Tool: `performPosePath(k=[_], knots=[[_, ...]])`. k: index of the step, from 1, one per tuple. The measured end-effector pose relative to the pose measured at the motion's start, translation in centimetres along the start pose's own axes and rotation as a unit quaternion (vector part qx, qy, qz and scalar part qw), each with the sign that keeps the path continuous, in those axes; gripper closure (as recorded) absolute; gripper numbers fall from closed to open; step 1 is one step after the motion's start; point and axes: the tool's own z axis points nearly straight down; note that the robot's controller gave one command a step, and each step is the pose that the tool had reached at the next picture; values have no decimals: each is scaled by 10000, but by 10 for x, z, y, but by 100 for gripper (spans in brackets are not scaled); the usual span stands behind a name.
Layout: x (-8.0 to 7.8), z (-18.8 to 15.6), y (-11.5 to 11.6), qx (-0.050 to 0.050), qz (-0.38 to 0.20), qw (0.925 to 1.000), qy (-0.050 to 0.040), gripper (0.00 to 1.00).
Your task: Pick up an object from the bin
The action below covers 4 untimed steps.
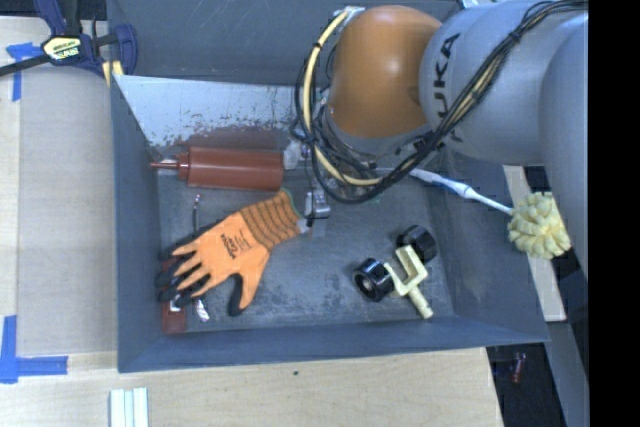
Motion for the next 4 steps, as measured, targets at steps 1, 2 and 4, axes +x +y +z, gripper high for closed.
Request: performPosePath(k=[1,2,4], knots=[[-5,24,65,-8,-1246,9922,-43,0],[-3,79,75,-21,-1214,9925,136,0],[-1,77,58,-35,-819,9966,-49,100]])
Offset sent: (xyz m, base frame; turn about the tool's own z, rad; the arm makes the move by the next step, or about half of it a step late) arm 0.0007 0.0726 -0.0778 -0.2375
